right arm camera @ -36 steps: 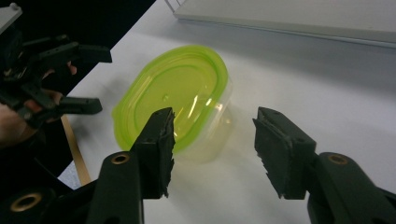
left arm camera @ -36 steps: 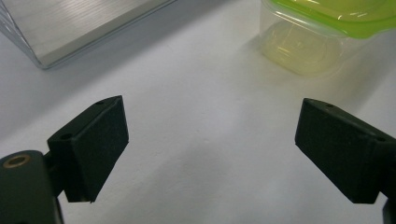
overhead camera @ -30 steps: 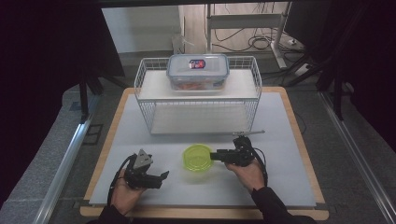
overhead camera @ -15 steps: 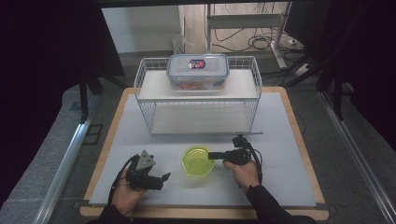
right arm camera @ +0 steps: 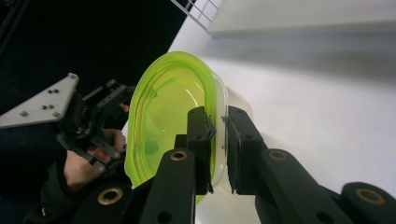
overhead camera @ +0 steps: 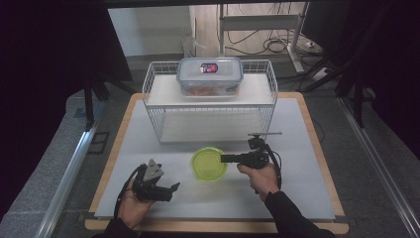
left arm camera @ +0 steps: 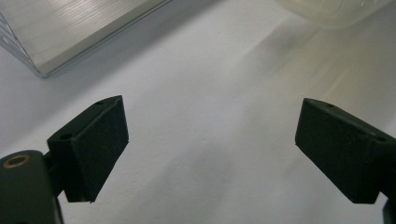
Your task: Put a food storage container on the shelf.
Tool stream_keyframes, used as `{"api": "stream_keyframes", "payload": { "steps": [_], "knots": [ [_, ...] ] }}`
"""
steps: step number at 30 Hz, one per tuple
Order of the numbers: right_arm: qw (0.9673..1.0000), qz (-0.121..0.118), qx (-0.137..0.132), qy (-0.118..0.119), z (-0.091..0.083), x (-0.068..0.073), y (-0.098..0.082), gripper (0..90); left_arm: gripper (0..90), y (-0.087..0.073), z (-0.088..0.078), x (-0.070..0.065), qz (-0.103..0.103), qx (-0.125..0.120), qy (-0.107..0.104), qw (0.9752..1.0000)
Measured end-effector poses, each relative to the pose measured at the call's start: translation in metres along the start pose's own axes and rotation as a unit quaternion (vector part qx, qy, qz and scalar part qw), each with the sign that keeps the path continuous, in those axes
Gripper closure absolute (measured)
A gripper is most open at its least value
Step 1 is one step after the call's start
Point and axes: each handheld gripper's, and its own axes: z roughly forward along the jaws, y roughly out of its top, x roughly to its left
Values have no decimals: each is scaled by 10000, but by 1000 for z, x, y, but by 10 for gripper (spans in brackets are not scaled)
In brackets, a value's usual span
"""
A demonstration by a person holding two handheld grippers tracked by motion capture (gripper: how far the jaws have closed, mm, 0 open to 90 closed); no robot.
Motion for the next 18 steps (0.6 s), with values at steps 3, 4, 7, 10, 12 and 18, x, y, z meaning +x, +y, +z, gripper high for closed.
{"api": "stream_keyframes", "payload": {
  "steps": [3, 4, 7, 10, 12, 18],
  "knots": [
    [10000, -57, 11, 54, -5, 7, 7, 810, 90, 0, 0, 0, 5, -4, 10, 10000],
    [10000, -84, 27, 26, -7, 10, 9, 809, 90, 0, 0, 0, 3, -1, 4, 10000],
    [9999, -158, -27, 28, -13, 18, 18, 809, 93, 0, 1, 0, 33, 41, 6, 10000],
    [9997, -243, -96, 3, -21, 26, 28, 809, 91, 0, 1, -1, 77, 55, 30, 10000],
    [9995, -286, -129, -1, -26, 31, 35, 809, 83, 0, 1, -1, 72, 56, 22, 10000],
    [9992, -317, -220, 82, -40, 45, 55, 809, 72, 0, 2, 0, 71, 71, 18, 9999]
  ]
}}
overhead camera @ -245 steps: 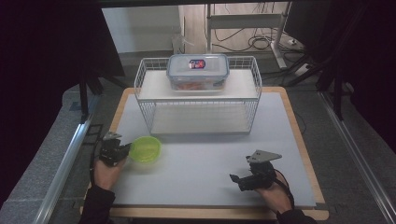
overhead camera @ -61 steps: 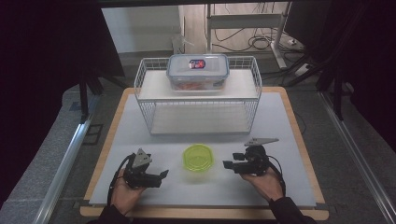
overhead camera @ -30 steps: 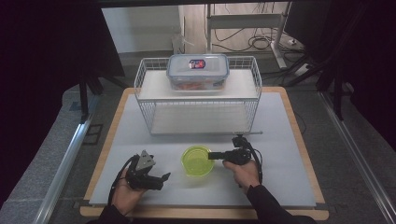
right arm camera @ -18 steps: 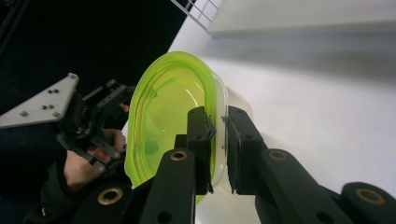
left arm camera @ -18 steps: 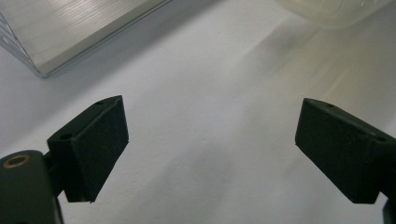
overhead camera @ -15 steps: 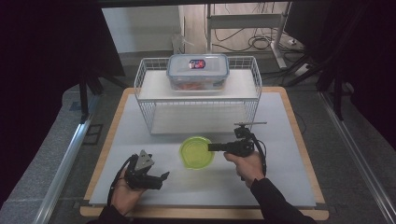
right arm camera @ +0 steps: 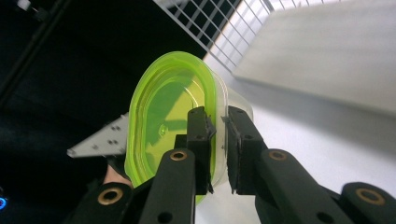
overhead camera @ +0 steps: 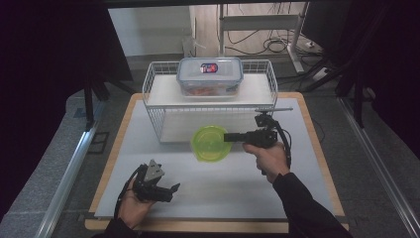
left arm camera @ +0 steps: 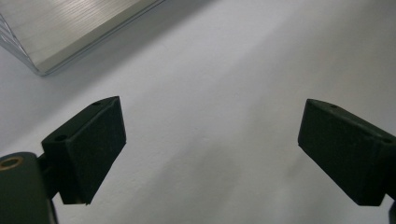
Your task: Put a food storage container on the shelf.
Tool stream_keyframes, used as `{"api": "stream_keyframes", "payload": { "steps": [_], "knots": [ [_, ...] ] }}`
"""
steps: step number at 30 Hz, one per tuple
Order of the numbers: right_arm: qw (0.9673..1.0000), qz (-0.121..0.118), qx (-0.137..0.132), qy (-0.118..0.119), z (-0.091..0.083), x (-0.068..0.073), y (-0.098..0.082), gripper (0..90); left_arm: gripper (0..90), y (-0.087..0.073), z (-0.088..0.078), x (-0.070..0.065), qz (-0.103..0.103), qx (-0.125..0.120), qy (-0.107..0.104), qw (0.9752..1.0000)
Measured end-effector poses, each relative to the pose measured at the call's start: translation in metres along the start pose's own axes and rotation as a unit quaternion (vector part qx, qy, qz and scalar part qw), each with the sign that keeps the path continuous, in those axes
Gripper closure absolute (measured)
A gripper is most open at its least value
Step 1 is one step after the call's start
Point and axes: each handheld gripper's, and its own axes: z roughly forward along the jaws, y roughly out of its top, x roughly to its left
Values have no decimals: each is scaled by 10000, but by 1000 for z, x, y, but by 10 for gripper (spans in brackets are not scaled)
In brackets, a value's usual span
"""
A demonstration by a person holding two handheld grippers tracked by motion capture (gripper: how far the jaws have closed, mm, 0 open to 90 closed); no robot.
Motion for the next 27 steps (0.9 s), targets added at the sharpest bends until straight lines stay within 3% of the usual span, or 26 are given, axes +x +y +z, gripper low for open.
{"api": "stream_keyframes", "payload": {
  "steps": [18, 27],
  "knots": [
    [9985, 209, -475, 166, -33, 46, 90, 810, 43, 2, -2, -5, 131, -156, -148, 9997],
    [9948, 414, -918, -163, -42, 56, 134, 810, 43, 2, -2, -6, 177, -154, -191, 9995]
  ]
}}
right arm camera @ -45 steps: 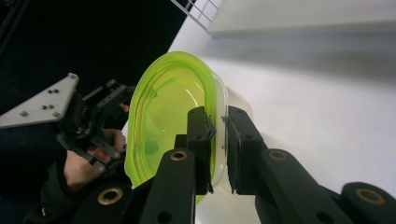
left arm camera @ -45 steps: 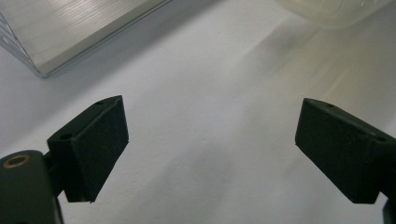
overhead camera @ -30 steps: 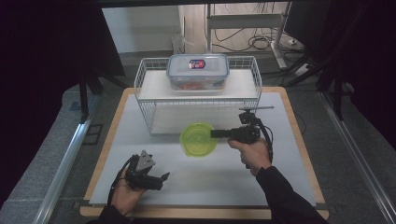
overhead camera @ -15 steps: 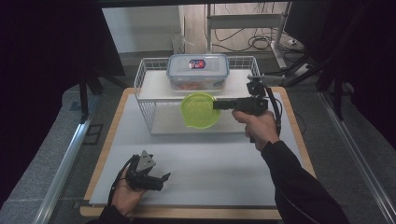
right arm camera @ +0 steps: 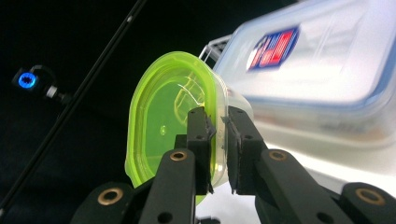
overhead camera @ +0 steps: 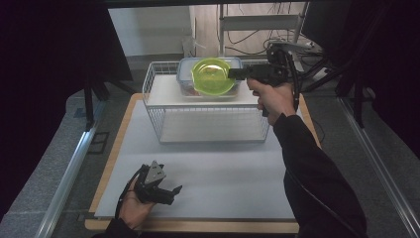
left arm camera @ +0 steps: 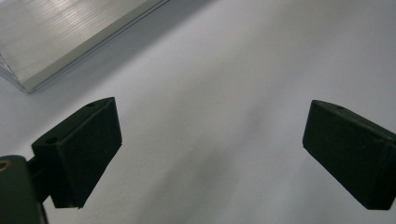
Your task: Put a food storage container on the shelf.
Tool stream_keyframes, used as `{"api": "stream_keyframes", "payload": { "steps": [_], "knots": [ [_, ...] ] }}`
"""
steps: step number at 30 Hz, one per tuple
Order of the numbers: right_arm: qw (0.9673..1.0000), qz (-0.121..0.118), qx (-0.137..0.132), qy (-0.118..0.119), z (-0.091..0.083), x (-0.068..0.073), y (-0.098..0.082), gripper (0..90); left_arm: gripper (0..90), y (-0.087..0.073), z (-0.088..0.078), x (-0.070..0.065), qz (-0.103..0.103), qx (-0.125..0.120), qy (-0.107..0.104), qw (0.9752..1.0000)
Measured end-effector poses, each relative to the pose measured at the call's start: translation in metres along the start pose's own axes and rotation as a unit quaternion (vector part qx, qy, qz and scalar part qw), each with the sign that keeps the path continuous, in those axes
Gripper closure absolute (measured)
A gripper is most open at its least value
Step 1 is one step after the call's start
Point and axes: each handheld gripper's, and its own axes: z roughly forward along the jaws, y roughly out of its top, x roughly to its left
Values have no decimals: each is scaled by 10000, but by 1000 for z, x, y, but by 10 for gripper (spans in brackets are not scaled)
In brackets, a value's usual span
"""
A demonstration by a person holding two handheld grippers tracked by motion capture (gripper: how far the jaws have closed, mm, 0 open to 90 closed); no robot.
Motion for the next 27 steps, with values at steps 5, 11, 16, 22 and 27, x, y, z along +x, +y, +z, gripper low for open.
{"api": "stream_keyframes", "payload": {
  "steps": [5, 11, 16, 22, 27],
  "knots": [
    [9994, 211, -228, -138, 6, 0, 19, 810, 42, 0, 0, -1, 51, 8, 0, 10000],
    [9978, 365, -405, -382, 17, 0, 36, 810, 42, 0, 1, -1, 50, -1, -24, 10000],
    [9951, 490, -536, -678, 28, -1, 49, 810, 42, 0, 1, -1, 69, -17, -31, 10000],
    [9928, 571, -565, -888, 42, -4, 58, 809, 43, 0, 1, -2, 103, -35, -33, 9999],
    [9902, 767, -561, -1024, 52, -9, 60, 809, 43, 0, 1, -2, 114, -38, -39, 9999]
  ]
}}
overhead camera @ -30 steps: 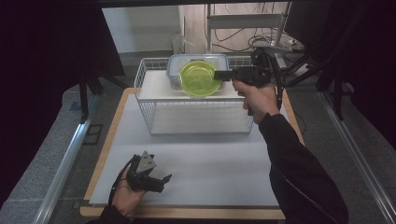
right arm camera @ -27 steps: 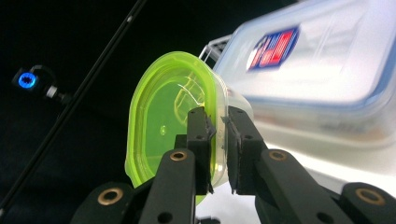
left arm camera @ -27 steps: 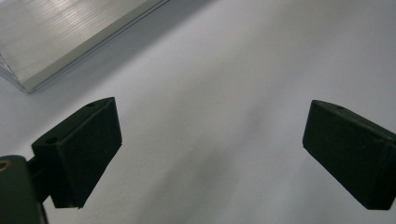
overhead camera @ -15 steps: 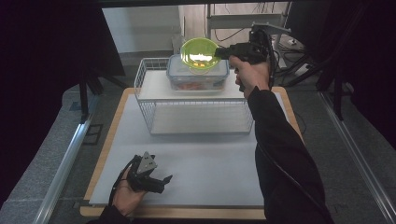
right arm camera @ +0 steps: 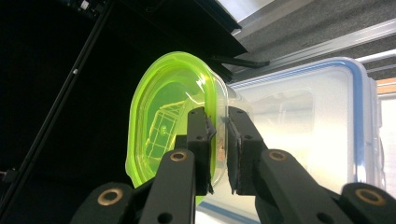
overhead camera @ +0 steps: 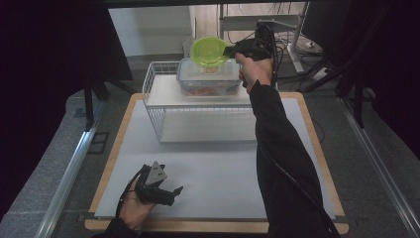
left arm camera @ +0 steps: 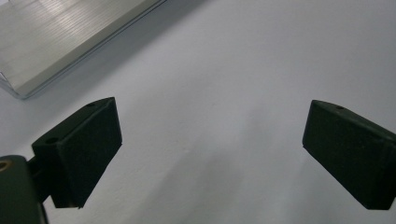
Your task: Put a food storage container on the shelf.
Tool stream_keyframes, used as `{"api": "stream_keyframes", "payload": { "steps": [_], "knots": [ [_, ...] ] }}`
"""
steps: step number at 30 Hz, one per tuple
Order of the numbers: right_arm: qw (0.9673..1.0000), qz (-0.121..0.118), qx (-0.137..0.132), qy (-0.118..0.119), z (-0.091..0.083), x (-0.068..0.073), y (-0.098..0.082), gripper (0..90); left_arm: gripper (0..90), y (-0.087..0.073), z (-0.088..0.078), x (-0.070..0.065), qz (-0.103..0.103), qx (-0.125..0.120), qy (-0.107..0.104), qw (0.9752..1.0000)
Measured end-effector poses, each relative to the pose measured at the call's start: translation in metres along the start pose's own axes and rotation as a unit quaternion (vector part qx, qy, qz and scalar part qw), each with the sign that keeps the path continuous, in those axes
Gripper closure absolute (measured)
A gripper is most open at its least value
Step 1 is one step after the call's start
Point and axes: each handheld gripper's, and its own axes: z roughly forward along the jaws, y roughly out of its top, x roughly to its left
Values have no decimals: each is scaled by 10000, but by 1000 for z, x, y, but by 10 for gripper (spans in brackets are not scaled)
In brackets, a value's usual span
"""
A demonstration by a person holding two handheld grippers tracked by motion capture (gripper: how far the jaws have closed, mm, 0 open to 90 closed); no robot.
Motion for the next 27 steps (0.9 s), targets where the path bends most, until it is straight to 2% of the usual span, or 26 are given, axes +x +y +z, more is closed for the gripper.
{"api": "stream_keyframes", "payload": {
  "steps": [7, 10, 16, 22, 24, 25, 27],
  "knots": [
    [9999, 92, -41, -16, 4, -2, 1, 792, 45, 0, 0, 0, 19, 9, 11, 10000],
    [9999, 117, -69, 9, 5, -2, 1, 736, 45, 0, 0, -1, 14, 9, 9, 10000],
    [9999, 105, -100, 9, 5, -2, 2, 692, 46, 0, 1, -2, 33, 20, 5, 10000],
    [9999, -89, -132, -35, 3, -1, 3, 590, 46, 0, 1, -2, 45, 20, 11, 10000],
    [9996, -213, -167, -83, 2, 1, 2, 540, 46, 0, 1, -2, 45, 24, 15, 10000],
    [9991, -375, -183, -122, 1, 1, 1, 501, 46, 0, 1, -2, 47, 25, 16, 10000],
    [9983, -537, -187, -105, -2, 0, -1, 453, 46, 0, 1, -2, 59, 36, 18, 10000]
  ]
}}
